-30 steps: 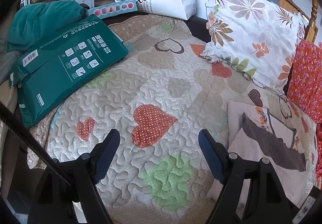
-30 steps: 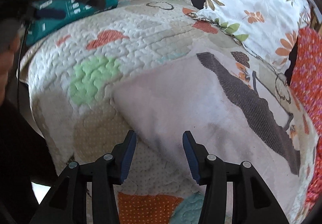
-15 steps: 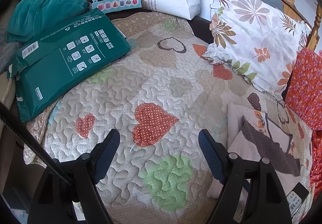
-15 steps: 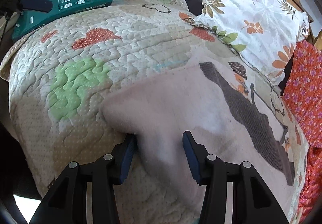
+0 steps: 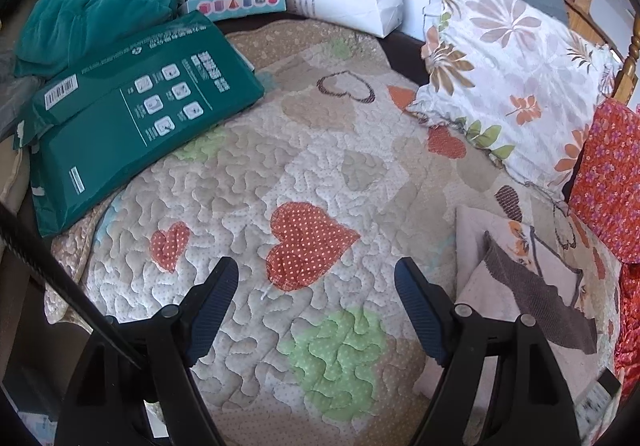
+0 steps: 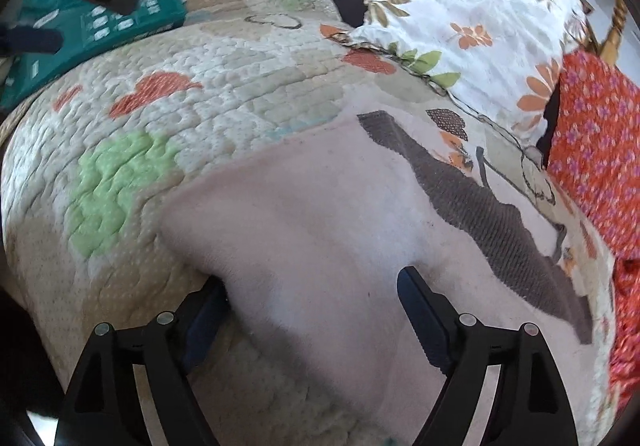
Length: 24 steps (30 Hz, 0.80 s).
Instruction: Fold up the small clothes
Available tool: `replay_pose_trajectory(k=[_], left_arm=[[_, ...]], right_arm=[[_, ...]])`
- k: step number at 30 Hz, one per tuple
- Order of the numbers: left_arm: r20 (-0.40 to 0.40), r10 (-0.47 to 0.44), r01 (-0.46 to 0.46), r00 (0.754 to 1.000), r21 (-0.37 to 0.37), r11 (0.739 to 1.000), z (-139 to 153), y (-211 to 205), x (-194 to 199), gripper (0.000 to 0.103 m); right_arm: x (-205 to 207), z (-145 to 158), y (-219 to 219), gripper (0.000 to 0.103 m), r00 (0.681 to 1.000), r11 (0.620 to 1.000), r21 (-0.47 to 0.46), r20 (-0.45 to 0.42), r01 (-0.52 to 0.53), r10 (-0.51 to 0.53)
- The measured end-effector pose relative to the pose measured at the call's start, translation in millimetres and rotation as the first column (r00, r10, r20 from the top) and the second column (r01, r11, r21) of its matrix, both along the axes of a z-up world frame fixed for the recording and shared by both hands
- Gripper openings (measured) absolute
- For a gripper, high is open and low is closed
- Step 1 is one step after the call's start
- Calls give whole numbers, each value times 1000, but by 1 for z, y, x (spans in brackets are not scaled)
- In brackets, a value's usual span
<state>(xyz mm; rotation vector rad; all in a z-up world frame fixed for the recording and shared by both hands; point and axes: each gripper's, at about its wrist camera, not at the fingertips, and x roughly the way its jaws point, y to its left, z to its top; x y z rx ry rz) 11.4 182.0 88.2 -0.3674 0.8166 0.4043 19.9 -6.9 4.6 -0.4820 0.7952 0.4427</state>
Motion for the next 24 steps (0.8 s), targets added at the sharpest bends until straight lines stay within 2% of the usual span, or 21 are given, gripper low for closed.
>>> replay_pose_trajectory(k=[4, 7, 10, 11, 15, 17, 18, 24], left_arm=[[-46, -27, 24, 999, -56, 998, -16, -5, 8, 79], [-81, -64, 58, 995, -77, 995, -28, -17, 17, 79], [-113, -123, 112, 986, -94, 989, -41, -35, 28, 79], [-121, -154, 139, 981, -120, 983, -47, -42, 32, 79], [-158, -262, 230, 952, -197, 953, -73, -76, 45, 80], [-166, -265, 251, 950, -103, 962, -73, -93, 47, 83], [-174, -284, 276, 943, -73, 959, -74, -103, 49, 83], [-195, -306, 308, 932, -20, 951, -79, -131, 49, 83]], right_arm=[[-13, 0, -31, 87, 1000, 1000, -3, -19, 23, -23], [-19, -7, -69, 87, 993, 995, 11, -67, 102, -101], [-26, -7, -110, 87, 979, 981, 70, -99, 183, -176], [-28, -8, -121, 87, 972, 975, 55, -100, 217, -211], [-38, -6, -155, 88, 953, 953, 96, -130, 287, -274], [-47, -5, -168, 88, 948, 946, 107, -126, 307, -293], [-50, -4, -173, 88, 946, 943, 108, -123, 313, -300], [-70, -1, -206, 88, 932, 928, 104, -100, 358, -349]])
